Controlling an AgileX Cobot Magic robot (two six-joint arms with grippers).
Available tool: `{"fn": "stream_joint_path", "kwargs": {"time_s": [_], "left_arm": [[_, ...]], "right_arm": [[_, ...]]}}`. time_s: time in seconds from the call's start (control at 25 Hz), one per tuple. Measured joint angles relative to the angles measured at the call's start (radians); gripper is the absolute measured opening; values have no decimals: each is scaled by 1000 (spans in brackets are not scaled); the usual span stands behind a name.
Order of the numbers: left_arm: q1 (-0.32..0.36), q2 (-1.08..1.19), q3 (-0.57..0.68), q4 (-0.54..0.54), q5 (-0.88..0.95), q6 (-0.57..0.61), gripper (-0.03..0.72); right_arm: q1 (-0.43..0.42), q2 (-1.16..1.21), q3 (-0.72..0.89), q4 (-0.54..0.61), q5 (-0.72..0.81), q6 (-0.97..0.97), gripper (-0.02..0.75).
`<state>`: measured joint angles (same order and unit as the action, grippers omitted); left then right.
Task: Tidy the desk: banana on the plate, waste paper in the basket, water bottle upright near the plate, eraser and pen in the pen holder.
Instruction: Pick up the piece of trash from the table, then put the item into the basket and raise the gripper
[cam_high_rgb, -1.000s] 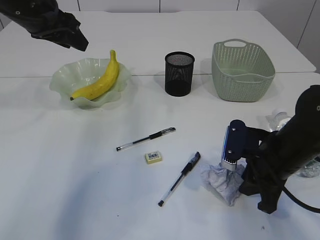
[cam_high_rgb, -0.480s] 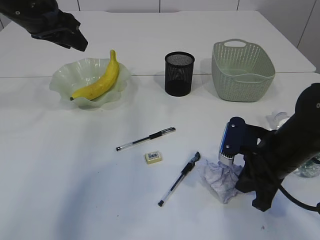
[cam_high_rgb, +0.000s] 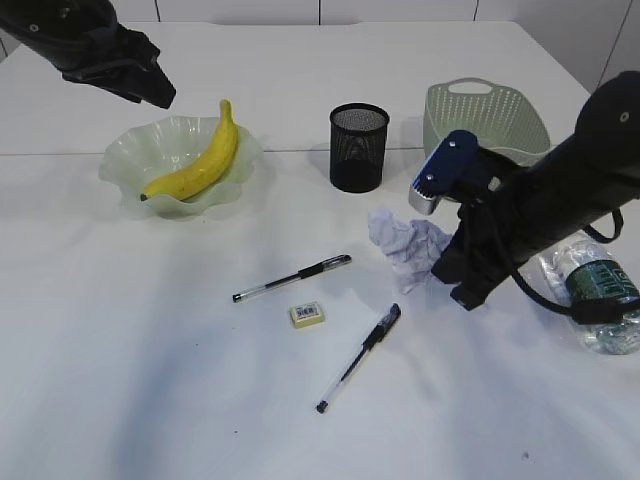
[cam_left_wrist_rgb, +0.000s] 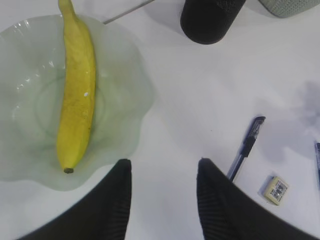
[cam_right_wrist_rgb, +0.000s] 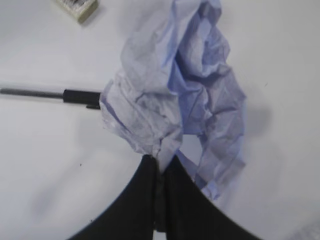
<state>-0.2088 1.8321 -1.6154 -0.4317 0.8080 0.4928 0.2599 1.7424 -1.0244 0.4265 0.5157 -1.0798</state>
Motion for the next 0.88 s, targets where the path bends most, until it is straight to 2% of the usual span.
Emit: {"fn": "stream_joint_path", "kwargs": {"time_s": [0.36,0.64,0.88], "left_arm": [[0,0,0,-11,13,0,299],[0,-16,0,-58,2,0,299],[0,-24,0,-88,-24,0,299]], "right_arm": [[0,1,-174,2,-31,9,6],[-16,4,-305,24,-195,106,6],[-103,10,-324,120,-352,174,6]]}}
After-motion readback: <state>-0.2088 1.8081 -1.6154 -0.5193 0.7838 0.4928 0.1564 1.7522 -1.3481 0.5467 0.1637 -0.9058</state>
